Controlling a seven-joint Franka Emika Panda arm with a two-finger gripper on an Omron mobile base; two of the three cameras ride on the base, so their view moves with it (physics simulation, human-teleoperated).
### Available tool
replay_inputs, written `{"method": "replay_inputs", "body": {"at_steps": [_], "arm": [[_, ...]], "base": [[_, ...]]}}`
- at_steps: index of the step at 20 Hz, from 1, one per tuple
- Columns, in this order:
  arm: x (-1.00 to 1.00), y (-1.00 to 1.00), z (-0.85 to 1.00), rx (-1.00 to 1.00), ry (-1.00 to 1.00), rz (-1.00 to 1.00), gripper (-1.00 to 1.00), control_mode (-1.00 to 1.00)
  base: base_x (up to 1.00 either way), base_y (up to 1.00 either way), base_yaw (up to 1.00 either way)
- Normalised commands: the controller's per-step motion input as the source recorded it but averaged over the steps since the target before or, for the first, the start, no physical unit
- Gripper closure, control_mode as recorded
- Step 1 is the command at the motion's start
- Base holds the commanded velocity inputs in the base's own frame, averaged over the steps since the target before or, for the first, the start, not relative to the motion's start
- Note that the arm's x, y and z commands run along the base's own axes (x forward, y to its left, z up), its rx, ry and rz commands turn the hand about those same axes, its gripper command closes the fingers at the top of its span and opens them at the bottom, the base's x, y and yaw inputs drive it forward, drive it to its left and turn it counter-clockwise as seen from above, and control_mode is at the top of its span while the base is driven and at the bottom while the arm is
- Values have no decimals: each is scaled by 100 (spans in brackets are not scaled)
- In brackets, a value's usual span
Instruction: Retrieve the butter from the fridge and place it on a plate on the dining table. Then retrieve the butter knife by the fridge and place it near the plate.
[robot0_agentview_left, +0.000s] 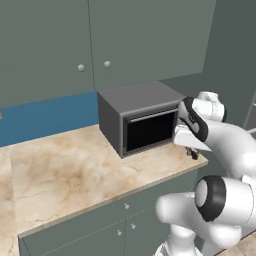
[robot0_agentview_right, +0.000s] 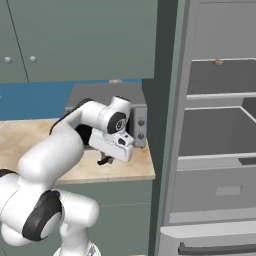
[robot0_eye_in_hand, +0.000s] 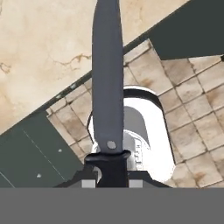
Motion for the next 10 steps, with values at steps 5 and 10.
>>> {"method": "replay_inputs", "body": {"at_steps": [5, 10], "arm": [[-55, 29, 62, -3, -1, -18, 100, -100], [-55, 24, 73, -17, -16, -10, 100, -100]], "base": [[0, 0, 0], [0, 0, 0]]}}
